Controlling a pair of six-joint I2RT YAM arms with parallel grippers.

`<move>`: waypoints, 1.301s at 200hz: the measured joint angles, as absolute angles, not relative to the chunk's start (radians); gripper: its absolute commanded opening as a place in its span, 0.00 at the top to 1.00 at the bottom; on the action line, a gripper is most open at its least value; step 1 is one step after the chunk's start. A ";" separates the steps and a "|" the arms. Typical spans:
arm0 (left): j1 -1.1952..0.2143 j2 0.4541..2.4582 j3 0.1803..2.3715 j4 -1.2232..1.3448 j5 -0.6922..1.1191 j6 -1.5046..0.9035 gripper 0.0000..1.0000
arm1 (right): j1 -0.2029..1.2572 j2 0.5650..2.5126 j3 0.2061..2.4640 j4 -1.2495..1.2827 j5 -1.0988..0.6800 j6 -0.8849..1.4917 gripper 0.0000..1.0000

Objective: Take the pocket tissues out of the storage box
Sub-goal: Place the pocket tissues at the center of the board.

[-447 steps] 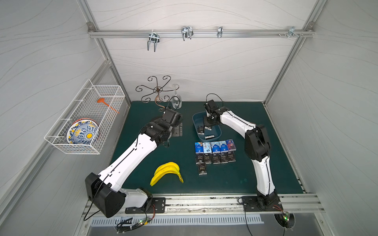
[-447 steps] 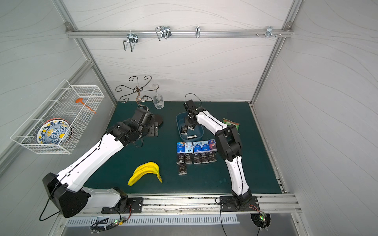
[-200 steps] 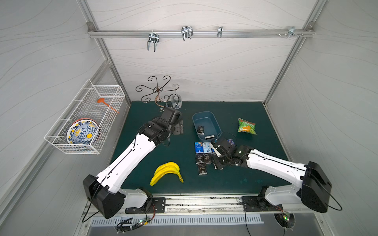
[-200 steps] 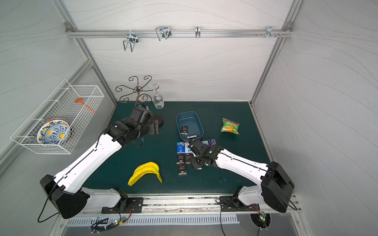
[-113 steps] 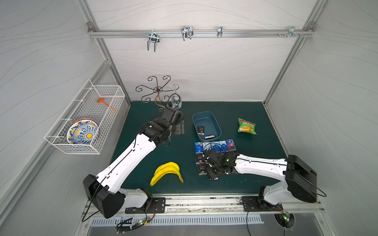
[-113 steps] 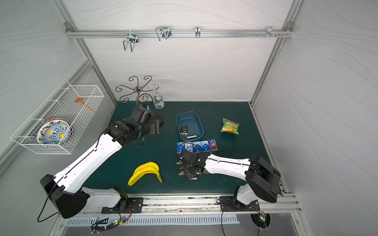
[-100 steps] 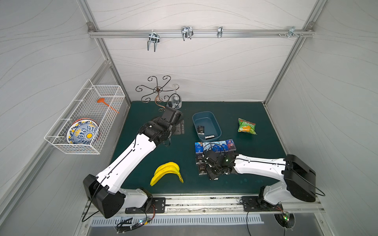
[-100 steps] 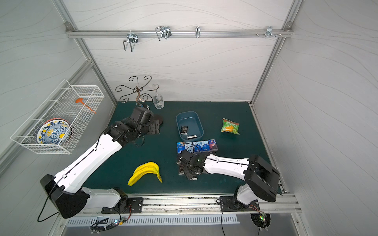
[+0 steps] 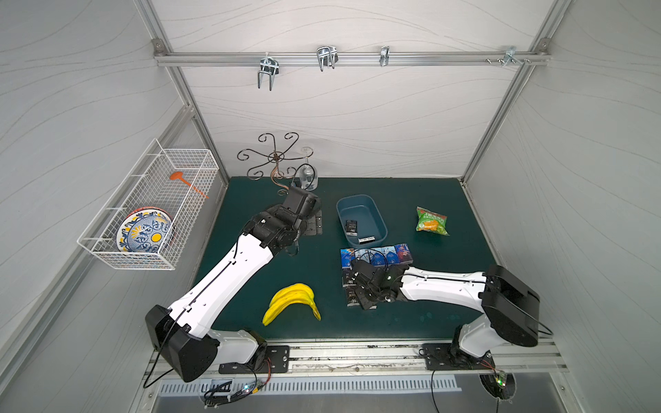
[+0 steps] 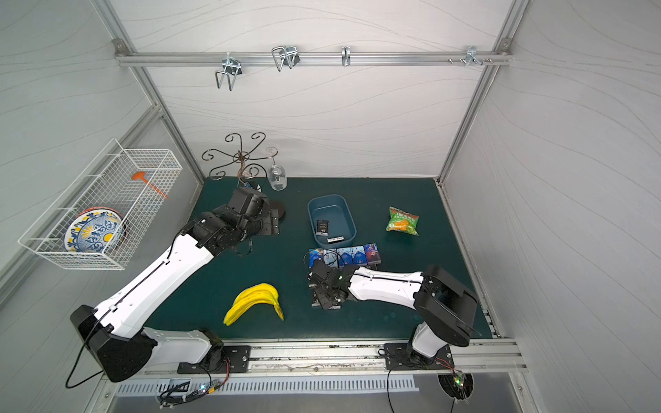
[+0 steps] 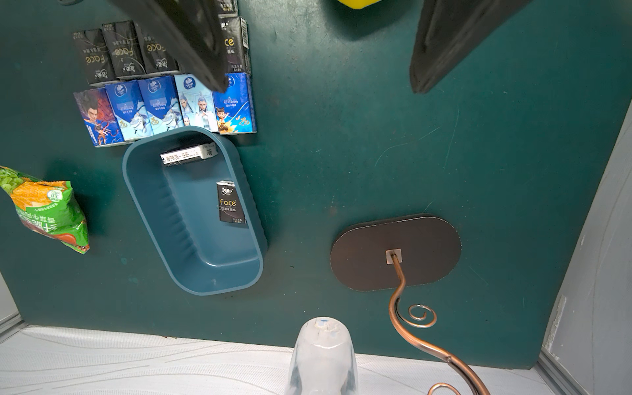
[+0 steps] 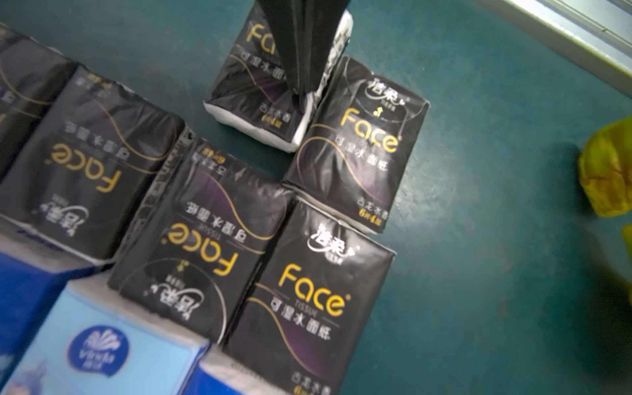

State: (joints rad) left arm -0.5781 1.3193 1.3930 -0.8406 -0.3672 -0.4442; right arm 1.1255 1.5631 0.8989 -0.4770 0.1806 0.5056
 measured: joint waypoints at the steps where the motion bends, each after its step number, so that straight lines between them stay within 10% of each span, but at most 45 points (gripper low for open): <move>1: -0.578 1.319 1.393 -0.840 -0.367 -0.444 0.13 | 1.126 1.563 0.899 -0.477 0.181 0.506 1.00; 140: -0.578 1.319 1.393 -0.840 -0.368 -0.441 0.12 | 1.092 1.604 0.917 -0.448 0.185 0.500 1.00; 260: -0.578 1.319 1.388 -0.838 -0.371 -0.442 0.12 | 1.079 1.588 0.917 -0.444 0.202 0.507 0.68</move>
